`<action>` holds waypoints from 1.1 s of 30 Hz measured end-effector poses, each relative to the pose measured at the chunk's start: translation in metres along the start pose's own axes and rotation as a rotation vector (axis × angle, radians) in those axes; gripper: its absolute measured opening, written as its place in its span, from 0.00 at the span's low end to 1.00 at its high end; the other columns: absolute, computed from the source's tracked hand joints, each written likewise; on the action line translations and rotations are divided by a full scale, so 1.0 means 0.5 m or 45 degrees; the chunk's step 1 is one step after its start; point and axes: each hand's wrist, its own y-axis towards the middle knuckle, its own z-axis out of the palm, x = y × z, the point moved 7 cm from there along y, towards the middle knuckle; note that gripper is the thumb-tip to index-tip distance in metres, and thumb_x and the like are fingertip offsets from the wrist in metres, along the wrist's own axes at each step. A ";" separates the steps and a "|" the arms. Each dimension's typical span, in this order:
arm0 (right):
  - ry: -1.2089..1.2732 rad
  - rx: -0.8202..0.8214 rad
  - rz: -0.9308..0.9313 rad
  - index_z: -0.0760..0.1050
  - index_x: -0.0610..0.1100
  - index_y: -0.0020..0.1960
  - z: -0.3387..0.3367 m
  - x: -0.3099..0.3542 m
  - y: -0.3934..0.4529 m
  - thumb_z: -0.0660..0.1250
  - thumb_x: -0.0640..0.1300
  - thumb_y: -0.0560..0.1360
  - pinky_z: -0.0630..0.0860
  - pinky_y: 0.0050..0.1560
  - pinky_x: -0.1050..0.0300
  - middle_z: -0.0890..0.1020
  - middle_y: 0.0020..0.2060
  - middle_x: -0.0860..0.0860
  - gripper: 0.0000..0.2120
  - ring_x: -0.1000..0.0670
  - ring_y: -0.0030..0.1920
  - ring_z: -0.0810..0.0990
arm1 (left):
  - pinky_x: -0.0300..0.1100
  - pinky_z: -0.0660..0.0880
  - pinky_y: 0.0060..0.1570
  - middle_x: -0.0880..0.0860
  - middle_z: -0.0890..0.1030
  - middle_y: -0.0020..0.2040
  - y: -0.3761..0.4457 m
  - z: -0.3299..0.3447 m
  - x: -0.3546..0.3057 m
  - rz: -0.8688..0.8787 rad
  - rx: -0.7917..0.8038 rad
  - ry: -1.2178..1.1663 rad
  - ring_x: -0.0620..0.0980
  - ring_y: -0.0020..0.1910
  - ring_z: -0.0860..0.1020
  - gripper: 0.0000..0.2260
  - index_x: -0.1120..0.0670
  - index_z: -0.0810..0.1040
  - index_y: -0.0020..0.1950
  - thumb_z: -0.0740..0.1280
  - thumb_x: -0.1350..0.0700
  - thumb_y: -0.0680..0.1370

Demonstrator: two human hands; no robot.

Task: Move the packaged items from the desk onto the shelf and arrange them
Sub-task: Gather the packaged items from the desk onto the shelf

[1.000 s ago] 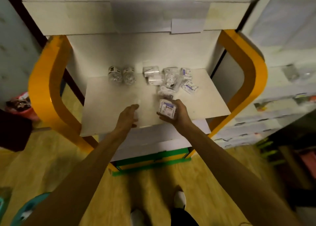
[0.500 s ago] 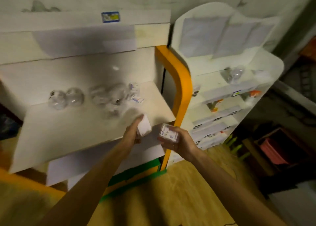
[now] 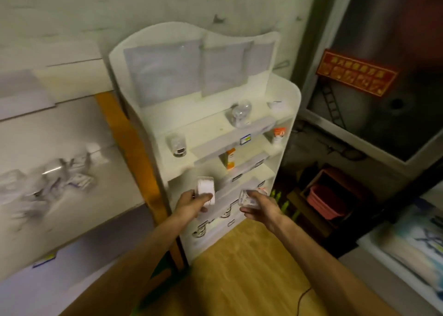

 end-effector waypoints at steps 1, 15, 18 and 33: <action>0.012 -0.033 -0.004 0.79 0.43 0.58 -0.031 0.015 0.011 0.71 0.46 0.77 0.84 0.45 0.48 0.85 0.50 0.38 0.12 0.39 0.46 0.87 | 0.41 0.74 0.39 0.51 0.84 0.47 0.017 0.025 -0.018 0.011 0.019 0.035 0.49 0.43 0.83 0.16 0.55 0.79 0.58 0.74 0.49 0.75; 0.110 -0.277 0.041 0.68 0.40 0.61 -0.214 0.178 0.300 0.73 0.45 0.76 0.85 0.38 0.49 0.84 0.48 0.37 0.20 0.39 0.43 0.87 | 0.38 0.71 0.29 0.54 0.80 0.36 0.307 0.275 -0.193 0.021 0.047 -0.086 0.48 0.31 0.75 0.13 0.59 0.80 0.53 0.72 0.50 0.77; 0.061 -0.294 0.044 0.68 0.40 0.64 -0.256 0.256 0.390 0.74 0.45 0.74 0.85 0.42 0.46 0.83 0.50 0.38 0.24 0.41 0.40 0.87 | 0.35 0.71 0.27 0.54 0.77 0.35 0.386 0.343 -0.268 0.060 0.118 -0.107 0.47 0.30 0.73 0.11 0.60 0.79 0.55 0.70 0.54 0.79; -0.032 -0.334 -0.164 0.72 0.42 0.63 -0.320 0.600 0.712 0.71 0.49 0.77 0.79 0.33 0.57 0.83 0.52 0.43 0.18 0.46 0.38 0.84 | 0.49 0.77 0.42 0.53 0.82 0.36 0.665 0.527 -0.557 0.174 0.038 -0.083 0.54 0.38 0.80 0.14 0.52 0.79 0.42 0.68 0.43 0.66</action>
